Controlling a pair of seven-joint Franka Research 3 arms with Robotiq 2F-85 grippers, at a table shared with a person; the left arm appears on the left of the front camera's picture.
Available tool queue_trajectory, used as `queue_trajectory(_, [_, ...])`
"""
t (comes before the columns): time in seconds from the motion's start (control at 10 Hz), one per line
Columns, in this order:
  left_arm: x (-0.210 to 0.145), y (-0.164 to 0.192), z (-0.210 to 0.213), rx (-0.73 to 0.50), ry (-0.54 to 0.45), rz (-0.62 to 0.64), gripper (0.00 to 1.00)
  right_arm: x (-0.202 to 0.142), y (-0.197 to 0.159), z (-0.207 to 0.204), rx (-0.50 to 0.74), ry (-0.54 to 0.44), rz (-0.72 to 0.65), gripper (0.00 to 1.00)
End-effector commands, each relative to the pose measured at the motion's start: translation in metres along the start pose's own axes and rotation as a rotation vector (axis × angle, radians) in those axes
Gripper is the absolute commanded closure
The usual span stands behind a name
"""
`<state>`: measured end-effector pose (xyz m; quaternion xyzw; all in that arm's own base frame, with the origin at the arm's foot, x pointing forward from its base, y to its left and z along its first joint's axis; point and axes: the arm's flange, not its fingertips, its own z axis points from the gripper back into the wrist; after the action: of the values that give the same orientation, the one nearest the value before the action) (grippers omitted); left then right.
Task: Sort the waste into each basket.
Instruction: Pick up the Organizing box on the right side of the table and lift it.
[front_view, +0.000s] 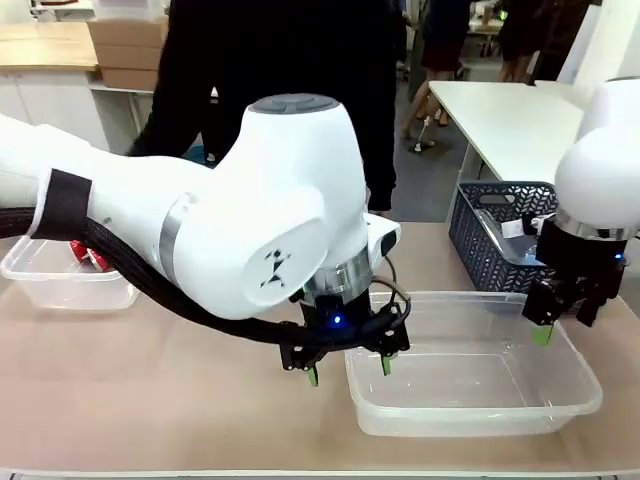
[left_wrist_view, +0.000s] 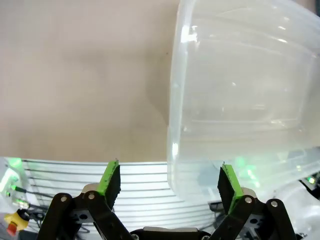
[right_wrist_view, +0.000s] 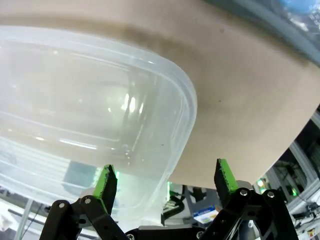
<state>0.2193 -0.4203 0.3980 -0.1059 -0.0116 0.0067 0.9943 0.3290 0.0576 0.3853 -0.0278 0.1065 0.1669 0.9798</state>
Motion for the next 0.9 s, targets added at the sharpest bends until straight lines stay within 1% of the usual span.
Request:
queue_trajectory(0.0, [0.007,-0.012,-0.016,-0.001,-0.032,0.04,0.0,-0.02,-0.012,-0.041,-0.013,0.054,-0.031,0.0])
queue_trajectory(0.1, [0.009,-0.011,-0.018,0.018,-0.051,0.063,0.0,-0.018,-0.014,-0.051,-0.002,0.072,-0.027,0.0])
queue_trajectory(0.2, [0.012,-0.01,-0.02,0.037,-0.061,0.074,0.0,-0.019,-0.014,-0.055,-0.004,0.071,-0.027,0.0])
queue_trajectory(0.3, [0.015,-0.009,-0.021,0.071,-0.064,0.1,0.59,-0.023,-0.014,-0.052,0.039,0.039,-0.036,0.53])
queue_trajectory(0.4, [0.014,-0.01,-0.021,0.082,-0.105,0.108,0.59,-0.027,-0.015,-0.048,0.046,-0.01,-0.045,0.59])
queue_trajectory(0.5, [0.013,-0.01,-0.022,0.071,-0.112,0.102,1.0,-0.029,-0.015,-0.047,0.044,-0.02,-0.046,1.0])
queue_trajectory(0.7, [0.011,-0.011,-0.024,0.067,-0.12,0.085,1.0,-0.029,-0.017,-0.049,0.051,-0.018,-0.054,1.0])
queue_trajectory(0.8, [0.012,-0.011,-0.023,0.064,-0.119,0.092,0.84,-0.03,-0.017,-0.049,0.052,-0.02,-0.053,0.85])
